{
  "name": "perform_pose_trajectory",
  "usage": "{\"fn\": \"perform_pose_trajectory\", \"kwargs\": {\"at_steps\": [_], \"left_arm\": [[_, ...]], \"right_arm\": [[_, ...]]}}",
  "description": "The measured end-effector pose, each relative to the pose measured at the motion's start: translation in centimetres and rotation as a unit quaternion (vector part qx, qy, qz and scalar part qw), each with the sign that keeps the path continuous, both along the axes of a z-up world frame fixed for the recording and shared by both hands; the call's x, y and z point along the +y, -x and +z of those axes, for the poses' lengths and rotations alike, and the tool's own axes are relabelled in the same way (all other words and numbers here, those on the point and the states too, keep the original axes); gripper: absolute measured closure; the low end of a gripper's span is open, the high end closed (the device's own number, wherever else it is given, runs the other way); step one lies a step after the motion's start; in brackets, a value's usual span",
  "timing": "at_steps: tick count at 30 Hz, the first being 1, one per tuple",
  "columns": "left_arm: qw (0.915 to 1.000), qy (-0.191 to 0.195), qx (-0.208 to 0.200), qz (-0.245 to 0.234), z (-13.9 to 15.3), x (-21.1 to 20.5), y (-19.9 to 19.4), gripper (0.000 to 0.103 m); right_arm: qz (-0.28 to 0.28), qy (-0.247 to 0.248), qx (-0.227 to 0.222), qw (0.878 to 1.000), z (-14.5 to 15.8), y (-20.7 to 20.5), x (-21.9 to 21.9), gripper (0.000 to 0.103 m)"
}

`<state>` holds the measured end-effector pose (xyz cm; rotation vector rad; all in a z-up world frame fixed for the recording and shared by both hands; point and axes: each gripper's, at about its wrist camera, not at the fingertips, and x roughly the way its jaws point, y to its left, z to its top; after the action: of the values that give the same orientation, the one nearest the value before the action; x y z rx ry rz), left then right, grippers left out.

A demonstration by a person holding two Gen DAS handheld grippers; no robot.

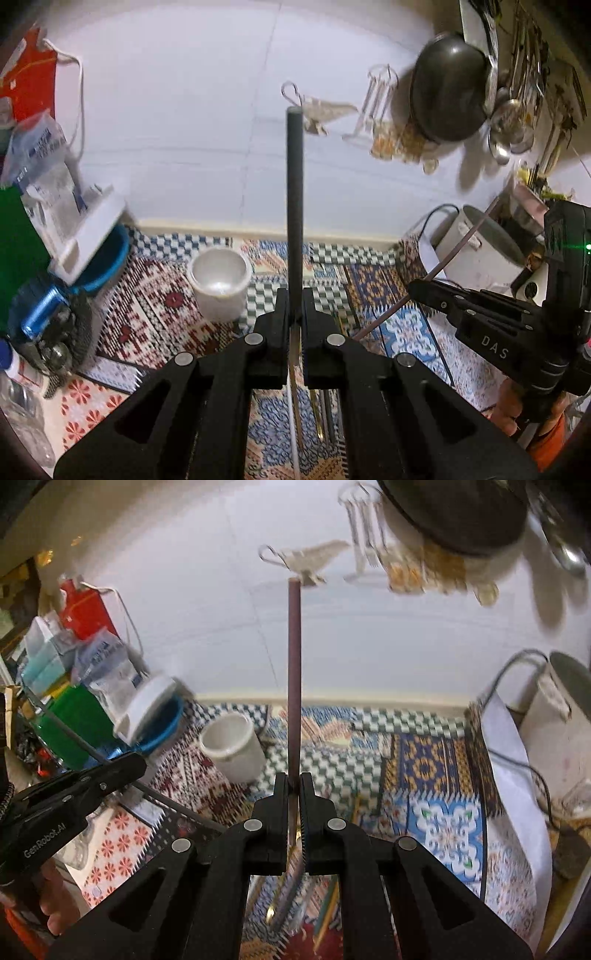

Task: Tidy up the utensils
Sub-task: 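Lift the dark chopstick upright with the left tool toward the white cup, then drop the dark chopstick into the white cup and open the left tool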

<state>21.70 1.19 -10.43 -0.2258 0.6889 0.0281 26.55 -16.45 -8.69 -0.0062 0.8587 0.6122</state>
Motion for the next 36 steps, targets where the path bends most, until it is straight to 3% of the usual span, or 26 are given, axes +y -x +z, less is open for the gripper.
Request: {"fn": "perform_pose_trajectory", "kwargs": {"at_steps": [11, 20, 27, 36], "left_arm": [[0.9981, -0.020, -0.040, 0.043, 3.6, 3.3, -1.6, 0.099], [0.9959, -0.032, -0.044, 0.072, 4.3, 5.8, -4.7, 0.099], [0.9951, -0.026, -0.031, 0.090, 2.8, 7.8, -7.6, 0.099], [0.9949, -0.007, 0.010, 0.100, -1.8, 10.2, -11.4, 0.099]], "right_arm": [[0.040, -0.029, -0.036, 0.998, 2.7, -2.6, 3.9, 0.098], [0.080, -0.048, -0.051, 0.994, 3.5, -5.3, 8.2, 0.098], [0.109, -0.046, -0.033, 0.992, 1.7, -7.0, 11.3, 0.098], [0.130, -0.018, 0.014, 0.991, -2.7, -8.8, 13.7, 0.098]]}}
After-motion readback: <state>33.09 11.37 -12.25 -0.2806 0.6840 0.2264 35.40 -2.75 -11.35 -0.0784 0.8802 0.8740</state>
